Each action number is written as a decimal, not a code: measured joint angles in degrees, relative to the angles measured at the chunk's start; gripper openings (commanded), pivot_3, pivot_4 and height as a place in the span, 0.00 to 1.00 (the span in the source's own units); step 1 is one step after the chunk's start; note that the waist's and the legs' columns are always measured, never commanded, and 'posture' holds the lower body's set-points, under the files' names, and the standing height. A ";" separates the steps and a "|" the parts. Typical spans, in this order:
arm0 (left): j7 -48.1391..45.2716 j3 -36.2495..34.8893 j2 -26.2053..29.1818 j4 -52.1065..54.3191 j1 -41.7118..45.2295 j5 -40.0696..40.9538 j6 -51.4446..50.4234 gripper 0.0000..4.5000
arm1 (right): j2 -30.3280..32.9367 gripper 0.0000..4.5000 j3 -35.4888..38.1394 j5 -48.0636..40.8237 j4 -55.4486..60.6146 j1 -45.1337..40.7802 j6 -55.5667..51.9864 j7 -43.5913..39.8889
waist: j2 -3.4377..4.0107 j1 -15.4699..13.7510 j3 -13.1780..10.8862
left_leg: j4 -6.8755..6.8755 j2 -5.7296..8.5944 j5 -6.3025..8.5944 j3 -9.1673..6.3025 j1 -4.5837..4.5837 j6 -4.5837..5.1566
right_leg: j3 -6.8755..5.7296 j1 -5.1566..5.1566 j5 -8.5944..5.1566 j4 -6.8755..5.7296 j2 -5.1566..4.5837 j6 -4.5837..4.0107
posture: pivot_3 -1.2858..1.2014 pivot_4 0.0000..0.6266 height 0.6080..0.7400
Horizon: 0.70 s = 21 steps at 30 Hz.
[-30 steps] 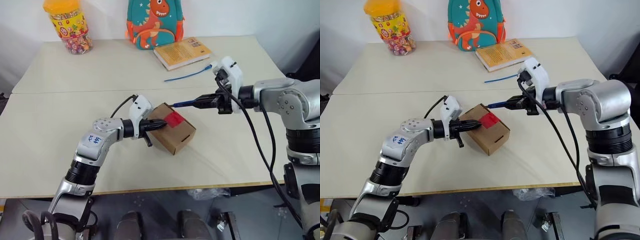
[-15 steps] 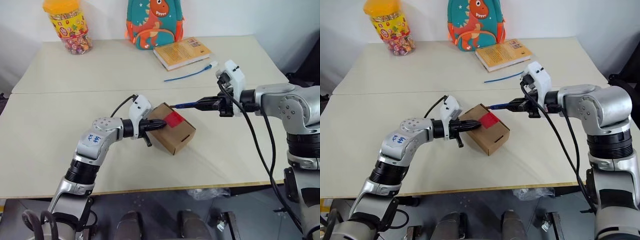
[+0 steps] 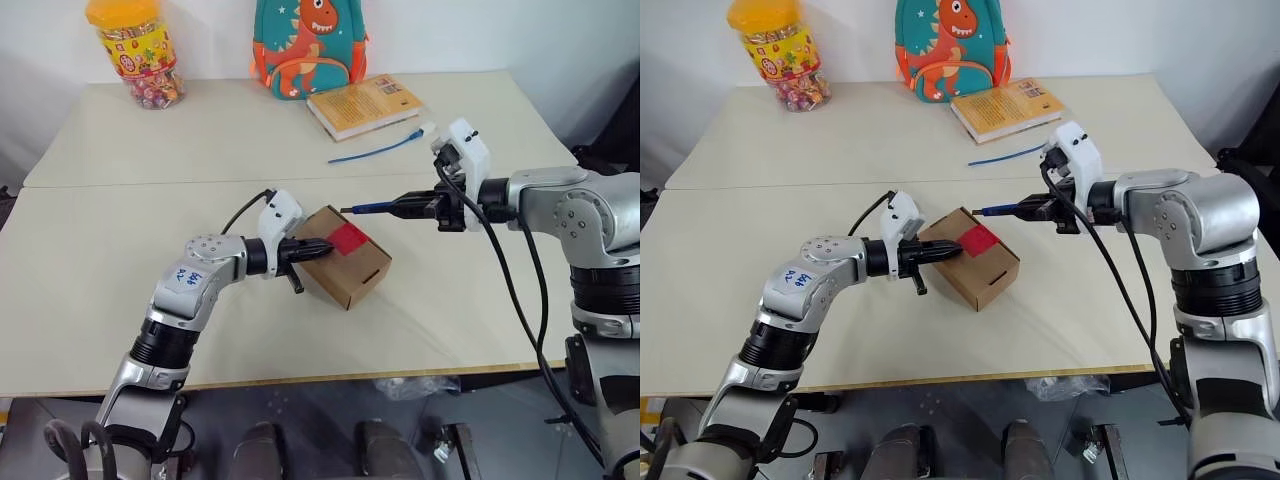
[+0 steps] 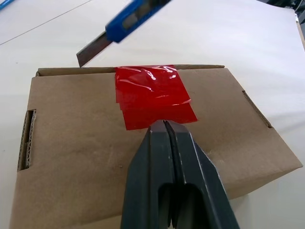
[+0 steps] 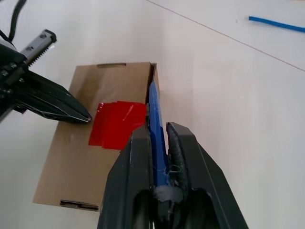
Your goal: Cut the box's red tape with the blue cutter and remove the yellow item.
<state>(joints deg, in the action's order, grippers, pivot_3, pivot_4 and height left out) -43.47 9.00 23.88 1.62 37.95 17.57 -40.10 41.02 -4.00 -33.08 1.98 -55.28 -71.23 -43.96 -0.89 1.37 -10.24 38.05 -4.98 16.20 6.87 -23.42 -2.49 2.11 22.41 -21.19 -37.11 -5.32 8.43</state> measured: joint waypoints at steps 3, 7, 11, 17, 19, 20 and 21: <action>0.01 0.00 -0.01 0.01 0.00 0.00 -0.04 0.00 | 0.15 0.04 -0.01 0.13 0.03 0.01 -0.02 -0.50 | 0.00 0.00 0.00 | 0.00 0.00 0.00 0.00 0.00 0.00 | 0.00 0.00 0.00 0.00 0.00 0.00 | 0.52 0.24 1.00; 0.05 0.00 -0.10 0.00 0.00 0.00 -0.05 0.00 | 0.66 0.04 -0.06 0.03 0.24 0.05 -0.28 -1.39 | 0.00 -0.03 0.00 | 0.00 0.00 0.00 0.00 0.00 0.00 | 0.00 0.00 0.00 0.00 0.00 0.00 | 0.52 0.24 1.00; 0.06 0.00 -0.19 -0.01 0.00 0.00 -0.05 0.00 | 1.15 0.04 -0.07 0.00 0.89 0.49 -0.42 -1.91 | 0.00 -0.03 0.00 | 0.00 0.00 0.00 0.00 0.00 0.00 | 0.00 0.00 0.00 0.00 0.00 0.00 | 0.52 0.24 1.00; 0.05 0.03 -0.22 0.03 0.00 0.00 -0.09 0.00 | 0.55 0.04 -0.06 1.62 -1.96 -1.31 2.74 -1.25 | 0.00 -0.02 0.00 | 0.01 0.00 0.00 0.00 0.00 0.00 | 0.00 0.00 0.00 0.00 0.00 0.00 | 0.52 0.24 1.00; 0.02 0.06 -0.23 0.04 0.00 0.00 -0.13 0.00 | 0.55 0.04 -0.05 1.63 -2.22 -2.38 2.87 -1.29 | 0.00 -0.03 0.00 | 0.01 0.00 0.00 0.00 0.00 0.00 | 0.00 -0.01 0.00 0.00 0.00 0.00 | 0.52 0.24 1.00; 0.02 0.07 -0.23 0.04 0.00 0.00 -0.13 0.00 | 0.55 0.04 -0.05 1.62 -2.18 -2.44 2.87 -1.38 | 0.00 -0.05 0.00 | 0.01 0.00 0.00 -0.01 0.00 0.00 | 0.00 -0.01 0.00 0.01 0.00 0.00 | 0.52 0.24 1.00; 0.02 0.07 -0.24 0.04 0.01 0.00 -0.13 0.00 | 0.55 0.04 -0.05 1.60 -2.18 -2.39 2.86 -1.46 | 0.00 -0.06 0.00 | 0.01 0.00 0.00 0.00 0.00 0.00 | 0.00 -0.01 0.00 0.00 0.00 0.00 | 0.52 0.24 1.00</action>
<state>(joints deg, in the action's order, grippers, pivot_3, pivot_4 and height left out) -43.45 9.07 23.65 1.66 37.95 17.58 -40.23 41.57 -4.05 -31.48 -0.21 -57.67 -68.37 -45.43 -0.89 1.30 -10.24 38.06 -4.98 16.20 6.87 -23.42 -2.49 2.11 22.41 -21.19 -37.10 -5.33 8.43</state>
